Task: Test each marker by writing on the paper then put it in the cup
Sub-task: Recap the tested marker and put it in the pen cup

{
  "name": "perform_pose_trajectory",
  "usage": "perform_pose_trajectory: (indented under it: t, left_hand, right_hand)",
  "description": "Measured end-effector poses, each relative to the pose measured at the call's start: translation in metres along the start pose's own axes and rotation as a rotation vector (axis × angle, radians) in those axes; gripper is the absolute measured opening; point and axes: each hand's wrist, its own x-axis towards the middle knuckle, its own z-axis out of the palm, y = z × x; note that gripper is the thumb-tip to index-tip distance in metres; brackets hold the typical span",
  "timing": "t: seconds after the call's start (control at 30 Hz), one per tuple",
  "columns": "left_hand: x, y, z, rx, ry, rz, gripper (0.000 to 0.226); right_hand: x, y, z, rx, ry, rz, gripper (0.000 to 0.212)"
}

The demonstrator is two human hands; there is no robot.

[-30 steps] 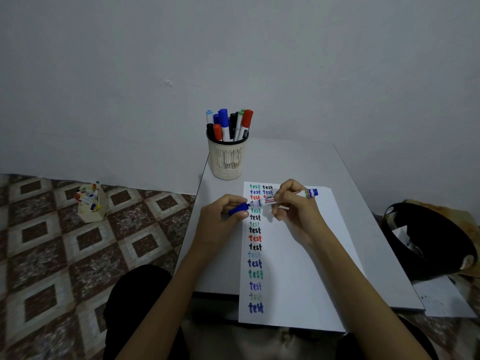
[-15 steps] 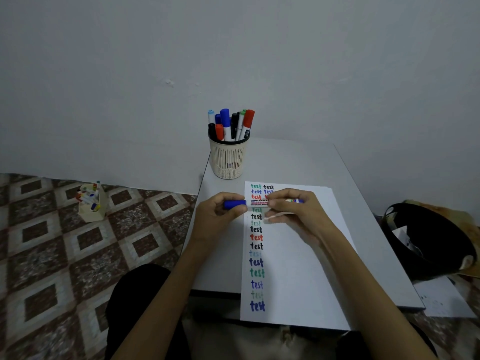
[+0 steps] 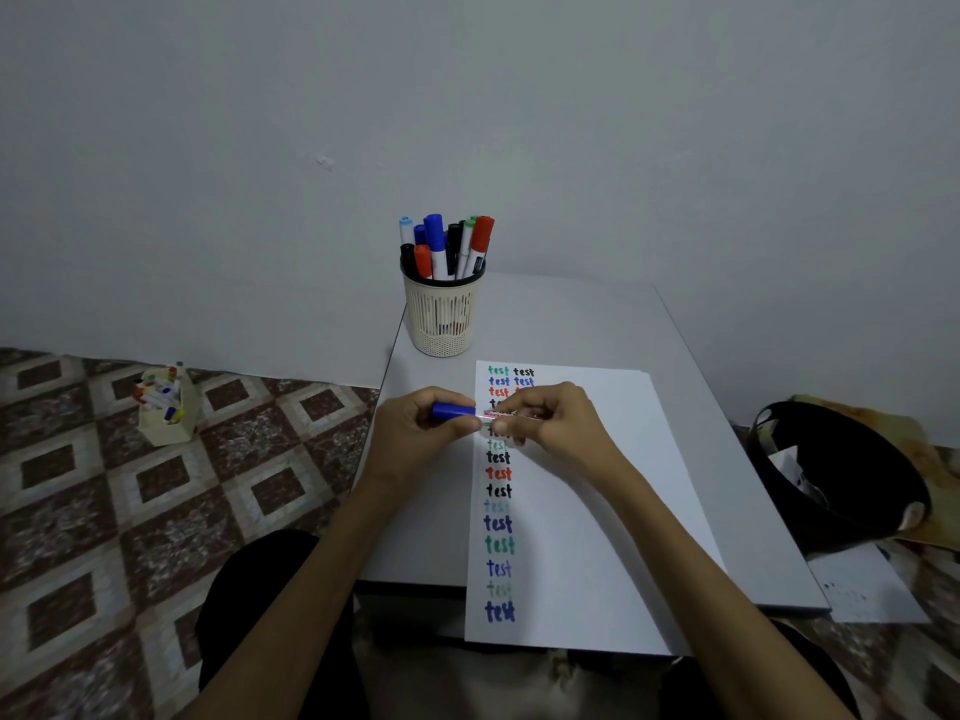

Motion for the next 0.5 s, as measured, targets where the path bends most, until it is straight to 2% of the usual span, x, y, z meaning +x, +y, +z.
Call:
perform_pose_trajectory:
  t: [0.17, 0.33, 0.4, 0.5]
  left_hand:
    - [0.001, -0.001, -0.001, 0.109, -0.046, 0.070, 0.015]
    - [-0.002, 0.001, 0.000, 0.101, -0.080, 0.124, 0.016]
    - [-0.002, 0.000, 0.001, 0.028, -0.053, 0.121, 0.017]
    - [-0.001, 0.000, 0.001, -0.053, 0.029, 0.110, 0.024]
  right_hand:
    - [-0.004, 0.009, 0.009, 0.156, -0.017, 0.073, 0.018]
    - [-0.009, 0.008, 0.002, 0.145, -0.094, 0.059, 0.012]
    - [-0.007, 0.002, -0.005, 0.078, -0.111, -0.004, 0.009]
    - [0.006, -0.011, -0.013, -0.204, -0.082, -0.137, 0.014]
